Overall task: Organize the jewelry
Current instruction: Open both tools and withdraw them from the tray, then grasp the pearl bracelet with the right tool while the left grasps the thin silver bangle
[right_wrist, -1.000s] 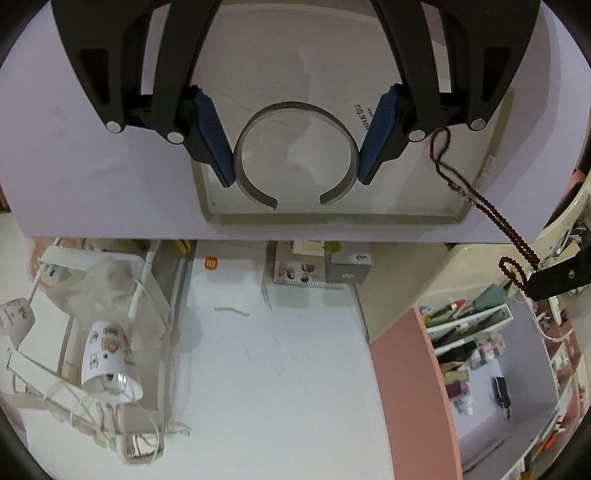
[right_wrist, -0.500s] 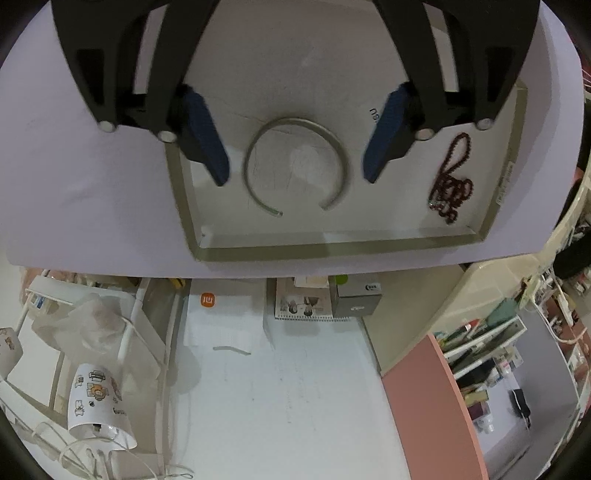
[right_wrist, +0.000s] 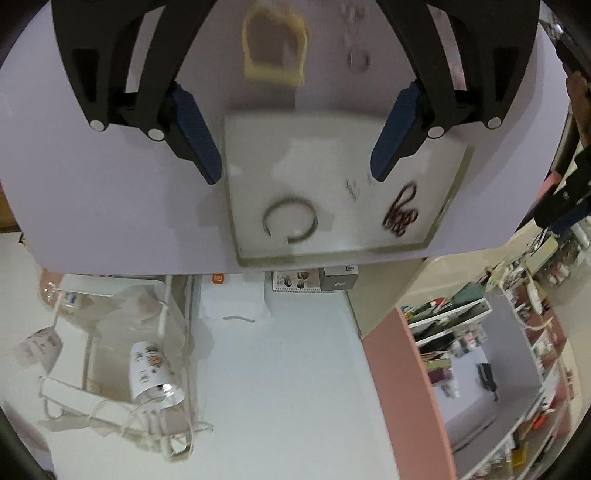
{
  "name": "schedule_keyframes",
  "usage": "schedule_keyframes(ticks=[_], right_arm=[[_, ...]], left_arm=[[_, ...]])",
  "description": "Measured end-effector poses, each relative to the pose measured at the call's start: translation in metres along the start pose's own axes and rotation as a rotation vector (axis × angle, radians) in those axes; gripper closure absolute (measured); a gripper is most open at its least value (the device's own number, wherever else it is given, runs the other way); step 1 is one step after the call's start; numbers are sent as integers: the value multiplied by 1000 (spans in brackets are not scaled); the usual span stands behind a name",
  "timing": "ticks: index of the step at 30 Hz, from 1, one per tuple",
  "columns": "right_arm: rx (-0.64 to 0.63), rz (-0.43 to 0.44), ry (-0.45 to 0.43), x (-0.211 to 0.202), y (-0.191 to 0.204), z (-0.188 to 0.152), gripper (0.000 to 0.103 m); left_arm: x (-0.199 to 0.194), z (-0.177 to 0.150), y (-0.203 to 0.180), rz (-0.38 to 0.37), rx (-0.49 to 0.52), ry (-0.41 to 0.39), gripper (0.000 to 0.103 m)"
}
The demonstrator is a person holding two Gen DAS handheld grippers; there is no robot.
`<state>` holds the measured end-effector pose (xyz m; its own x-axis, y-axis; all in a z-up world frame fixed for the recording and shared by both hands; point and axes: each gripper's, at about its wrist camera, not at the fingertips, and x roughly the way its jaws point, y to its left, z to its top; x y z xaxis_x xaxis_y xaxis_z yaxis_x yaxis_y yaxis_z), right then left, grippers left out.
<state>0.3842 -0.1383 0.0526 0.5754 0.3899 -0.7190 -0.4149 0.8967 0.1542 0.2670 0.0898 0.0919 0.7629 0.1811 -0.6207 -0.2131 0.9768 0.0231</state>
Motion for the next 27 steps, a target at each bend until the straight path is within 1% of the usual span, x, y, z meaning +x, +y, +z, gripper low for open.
schedule_keyframes(ticks=[2, 4, 5, 10, 14, 18, 21, 23, 25, 27], right_arm=[[-6, 2, -16, -18, -1, -18, 16], [-1, 2, -29, -37, -4, -42, 15], [4, 0, -35, -44, -5, -53, 15], [-2, -44, -22, -69, -14, -120, 14], [-3, -74, -9, -76, -17, -155, 14], [15, -80, 1, -81, -21, -175, 14], [17, -84, 0, -82, -21, -184, 14], [18, -95, -11, -83, -22, -189, 15], [25, -109, -15, -82, -25, -191, 22], [46, -115, -2, -78, -31, -192, 32]], left_arm=[[-25, -20, -5, 0, 0, -21, 7], [-41, -38, -10, -8, 7, -31, 5], [-52, -52, -13, -13, 7, -33, 5], [-73, -102, -26, -45, -5, -5, 4], [-79, -134, -34, -55, 5, 17, 4], [-77, -157, -38, -42, 1, 48, 4], [-73, -170, -39, -44, -8, 75, 4], [-73, -178, -39, -36, 1, 80, 4], [-73, -183, -41, -20, 20, 78, 4], [-73, -187, -43, -10, 34, 78, 4]])
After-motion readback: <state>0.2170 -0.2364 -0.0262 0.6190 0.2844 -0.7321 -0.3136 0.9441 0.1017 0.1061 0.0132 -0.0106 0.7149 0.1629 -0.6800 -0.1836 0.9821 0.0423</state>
